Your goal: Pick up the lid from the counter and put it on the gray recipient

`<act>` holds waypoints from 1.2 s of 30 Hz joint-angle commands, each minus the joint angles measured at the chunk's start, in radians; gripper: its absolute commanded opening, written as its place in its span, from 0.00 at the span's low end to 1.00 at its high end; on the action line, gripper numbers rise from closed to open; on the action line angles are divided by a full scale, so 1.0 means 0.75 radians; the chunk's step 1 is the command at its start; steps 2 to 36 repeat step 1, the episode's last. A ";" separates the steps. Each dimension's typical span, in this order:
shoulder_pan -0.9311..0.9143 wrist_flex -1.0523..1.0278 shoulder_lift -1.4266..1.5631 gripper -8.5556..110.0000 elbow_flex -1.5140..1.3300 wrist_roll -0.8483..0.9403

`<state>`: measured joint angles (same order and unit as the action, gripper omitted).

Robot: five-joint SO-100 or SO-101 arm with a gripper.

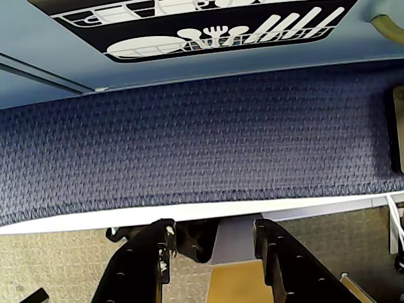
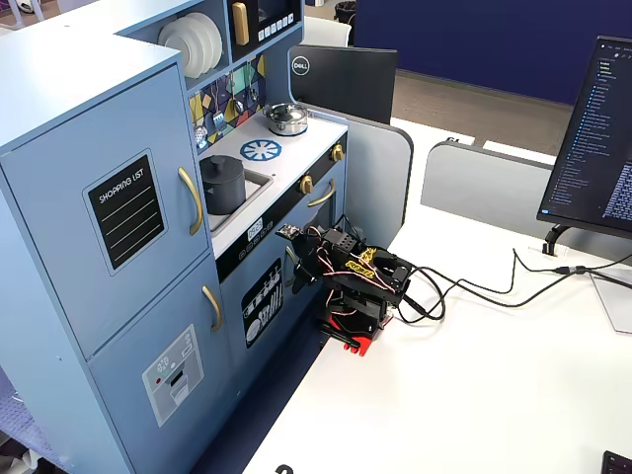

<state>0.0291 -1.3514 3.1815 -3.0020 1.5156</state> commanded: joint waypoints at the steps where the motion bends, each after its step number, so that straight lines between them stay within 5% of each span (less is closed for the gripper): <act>1: 0.006 -0.237 -0.004 0.13 0.002 -0.006; 36: 0.006 -0.237 -0.004 0.13 0.002 -0.006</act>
